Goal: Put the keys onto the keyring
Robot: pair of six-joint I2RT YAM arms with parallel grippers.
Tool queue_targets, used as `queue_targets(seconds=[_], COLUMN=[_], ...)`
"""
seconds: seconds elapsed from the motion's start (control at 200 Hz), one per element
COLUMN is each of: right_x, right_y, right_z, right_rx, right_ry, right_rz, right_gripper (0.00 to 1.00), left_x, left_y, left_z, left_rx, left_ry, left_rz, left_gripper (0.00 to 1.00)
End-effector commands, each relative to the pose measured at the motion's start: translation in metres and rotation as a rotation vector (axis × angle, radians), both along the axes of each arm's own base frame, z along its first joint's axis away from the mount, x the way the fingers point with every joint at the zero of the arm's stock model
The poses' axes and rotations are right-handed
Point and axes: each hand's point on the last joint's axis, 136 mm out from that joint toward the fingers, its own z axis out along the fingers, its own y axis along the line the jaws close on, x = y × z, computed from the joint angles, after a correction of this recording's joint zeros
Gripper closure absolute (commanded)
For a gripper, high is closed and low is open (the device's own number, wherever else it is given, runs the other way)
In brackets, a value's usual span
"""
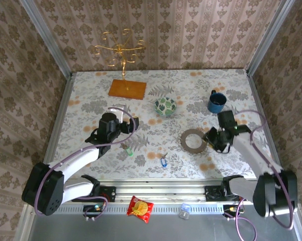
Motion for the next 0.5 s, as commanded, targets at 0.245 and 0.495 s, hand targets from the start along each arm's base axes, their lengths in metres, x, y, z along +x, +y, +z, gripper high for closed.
queue_targets(seconds=[0.245, 0.495], right_x=[0.08, 0.1], right_y=[-0.017, -0.032], right_z=[-0.01, -0.033], right_rx=[-0.231, -0.323], right_ry=[0.017, 0.097], right_rz=[0.35, 0.379], right_gripper=[0.68, 0.71], left_x=[0.003, 0.001], left_y=[-0.008, -0.011], left_z=[0.019, 0.016], left_rx=[-0.008, -0.001], left_ry=[-0.048, -0.039], left_rz=[-0.019, -0.025], left_gripper=[0.08, 0.08])
